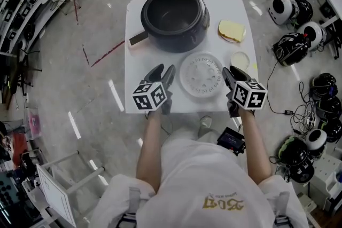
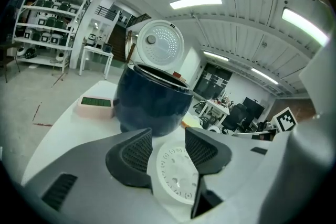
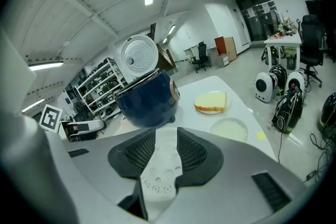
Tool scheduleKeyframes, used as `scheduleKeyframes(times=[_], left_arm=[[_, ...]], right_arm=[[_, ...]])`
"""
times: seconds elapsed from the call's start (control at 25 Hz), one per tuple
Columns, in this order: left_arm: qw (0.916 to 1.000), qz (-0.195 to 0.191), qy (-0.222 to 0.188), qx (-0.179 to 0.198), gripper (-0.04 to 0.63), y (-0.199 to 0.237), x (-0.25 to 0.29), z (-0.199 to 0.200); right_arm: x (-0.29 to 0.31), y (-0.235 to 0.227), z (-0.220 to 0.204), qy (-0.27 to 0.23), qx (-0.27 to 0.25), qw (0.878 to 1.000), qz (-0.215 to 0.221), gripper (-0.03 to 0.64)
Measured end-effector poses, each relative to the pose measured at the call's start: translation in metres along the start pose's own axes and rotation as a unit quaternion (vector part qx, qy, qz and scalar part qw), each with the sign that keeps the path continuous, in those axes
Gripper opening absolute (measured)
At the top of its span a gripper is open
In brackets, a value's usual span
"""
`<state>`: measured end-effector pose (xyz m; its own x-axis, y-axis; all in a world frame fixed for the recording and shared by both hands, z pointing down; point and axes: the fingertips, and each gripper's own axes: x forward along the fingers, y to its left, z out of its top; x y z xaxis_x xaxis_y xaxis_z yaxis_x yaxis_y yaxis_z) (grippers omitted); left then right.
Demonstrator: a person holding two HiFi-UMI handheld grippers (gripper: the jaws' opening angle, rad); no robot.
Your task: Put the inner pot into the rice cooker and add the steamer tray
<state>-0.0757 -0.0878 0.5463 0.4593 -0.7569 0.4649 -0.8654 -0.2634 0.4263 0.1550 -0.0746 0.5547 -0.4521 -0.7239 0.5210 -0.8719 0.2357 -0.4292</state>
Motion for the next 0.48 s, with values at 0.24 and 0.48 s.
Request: scheduleKeyframes(times=[0.24,0.48], left_arm=[[0.9993,-0.012,0.035,-0.003,0.213,0.001,0.021,-0.028],[0.9972,-0.019,0.072,-0.003,0.207,0.004,0.044,-0.059]], right_arm=[[0.007,-0.018,-0.033,0.032,0.018,0.999,-0.014,0.143],[0.017,-0.037,-0.065,0.06,0.018,0.998,-0.029,0.143]])
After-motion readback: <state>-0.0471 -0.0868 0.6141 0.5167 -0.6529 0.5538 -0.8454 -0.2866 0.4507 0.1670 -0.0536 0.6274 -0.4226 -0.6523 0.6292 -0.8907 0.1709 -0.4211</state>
